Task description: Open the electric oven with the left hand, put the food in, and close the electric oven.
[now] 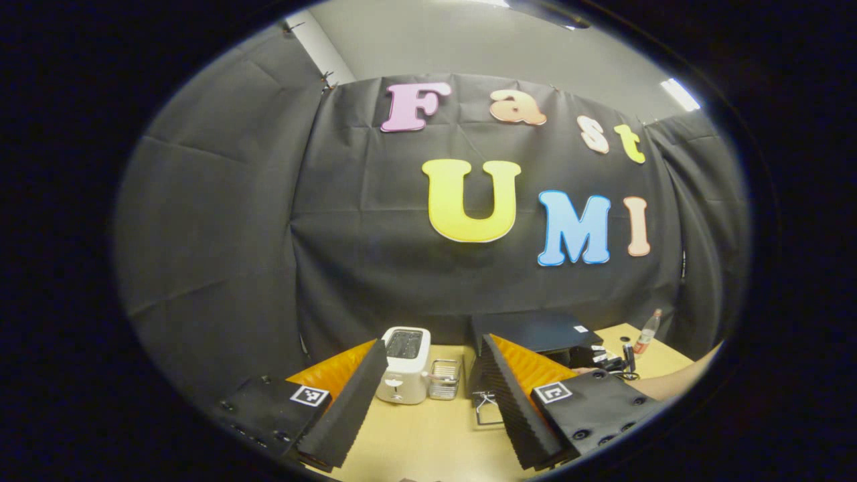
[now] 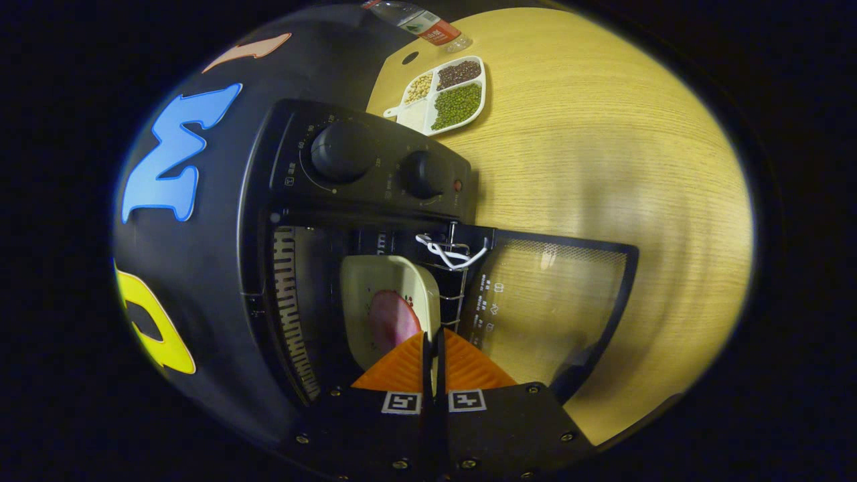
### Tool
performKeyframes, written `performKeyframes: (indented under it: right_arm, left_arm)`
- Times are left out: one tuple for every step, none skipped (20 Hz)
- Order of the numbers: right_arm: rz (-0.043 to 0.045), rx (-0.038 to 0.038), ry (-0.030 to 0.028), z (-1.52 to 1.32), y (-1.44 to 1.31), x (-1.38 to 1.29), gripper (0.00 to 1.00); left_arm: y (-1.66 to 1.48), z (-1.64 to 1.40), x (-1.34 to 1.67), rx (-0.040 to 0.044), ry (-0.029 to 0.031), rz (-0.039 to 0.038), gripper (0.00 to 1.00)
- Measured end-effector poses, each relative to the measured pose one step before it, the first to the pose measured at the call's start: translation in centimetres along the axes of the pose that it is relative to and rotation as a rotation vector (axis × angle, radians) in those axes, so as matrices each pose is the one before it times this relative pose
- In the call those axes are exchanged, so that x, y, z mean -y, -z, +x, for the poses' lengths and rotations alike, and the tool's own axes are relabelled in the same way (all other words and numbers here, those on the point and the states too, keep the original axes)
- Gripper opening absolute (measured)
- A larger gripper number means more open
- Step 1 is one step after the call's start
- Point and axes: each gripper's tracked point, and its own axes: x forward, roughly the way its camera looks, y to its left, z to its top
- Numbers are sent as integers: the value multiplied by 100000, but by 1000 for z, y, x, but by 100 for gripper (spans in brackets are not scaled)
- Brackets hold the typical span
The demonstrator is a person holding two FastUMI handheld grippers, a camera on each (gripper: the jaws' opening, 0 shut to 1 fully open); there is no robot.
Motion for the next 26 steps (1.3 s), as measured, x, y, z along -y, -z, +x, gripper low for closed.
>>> performKeyframes:
  right_arm:
    - [862, 1267, -1045, 386, -10, -372, 1]
    - [868, 518, -786, 486, 15, -480, 1]
    - [620, -325, -474, 449, 173, -454, 1]
    - [406, -664, -284, 380, 244, -357, 1]
    - [40, -273, -255, 366, 337, -263, 1]
    - [-196, 80, -510, 325, 250, -284, 1]
    - [-216, 239, -840, 271, 83, -304, 1]
    - [520, -335, -1162, 289, 275, -214, 1]
    - [906, -303, -1468, 50, 39, -236, 2]
    - [1214, -353, -1167, 167, 98, -175, 3]
    - [1318, -136, -1648, -149, -127, -207, 4]
    - [1205, 218, -2084, -274, -207, -282, 5]
    - [178, 295, -1703, -462, -753, -66, 8]
    - [-1787, -1135, -770, -431, -39, -160, 7]
    - [-3163, -1549, -359, -648, 54, 4, 13]
    - [-3591, -1437, 669, -751, -88, 224, 15]
    - [-4122, -789, 443, -1013, -325, 264, 18]
    - [-3981, -1, 264, -985, -429, 301, 18]
    - [-5386, -349, 1154, -1061, -449, 441, 18]
    - [-5111, 413, 399, -1354, -499, 436, 18]
    - [-6567, 48, 701, -1619, -396, 472, 18]
    - [-6559, -397, -1075, -1476, -335, 87, 18]
    - [-5938, -553, -1693, -1423, -135, -99, 18]
    - [-4765, -88, -1133, -1314, 36, -436, 18]
    - [-4130, 500, -1334, -1609, -678, -52, 18]
    - [-4657, 1183, -1372, -1506, -889, -229, 18]
  left_arm:
    - [37, 106, -274, -340, -338, 260, 98]
    - [-191, 44, -252, 36, -391, 287, 98]
    - [-19, 5, -199, 54, -195, 175, 95]
    - [-113, 140, -95, 80, -115, 19, 95]
    - [239, 272, -60, -202, -169, 41, 98]
    - [208, 314, 39, -511, 17, -84, 95]
    - [9, 121, 179, -189, 154, -220, 95]
    - [-4, 22, 169, -115, 428, -295, 98]
    - [-39, 144, 207, 31, 408, -240, 98]
    - [-205, 240, 375, 171, 603, -145, 98]
    - [-92, 140, 497, 380, 633, -135, 98]
    - [-252, 25, 421, 510, 767, 32, 98]
    - [8, 37, 588, 293, 903, 138, 98]
    - [-18, 142, 539, 238, 1010, 93, 98]
    - [-166, 142, 489, 376, 1134, -72, 98]
    - [-36, 154, 591, 327, 1212, -221, 95]
    - [158, 110, 811, 182, 1346, -338, 95]
    - [-68, 224, 775, 219, 1510, -489, 95]
    - [7, 137, 850, 474, 1539, -473, 95]
    - [-28, 167, 764, 269, 1658, -470, 98]
    - [-68, 294, 844, 317, 1632, -548, 98]
    - [-183, 365, 743, 639, 1418, -442, 98]
    - [-199, 139, 670, 432, 1208, -379, 98]
    - [-107, 234, 699, 46, 1014, -502, 95]
    - [85, 272, 929, 288, 1112, -667, 93]
    - [41, 271, 936, 69, 1153, -507, 94]
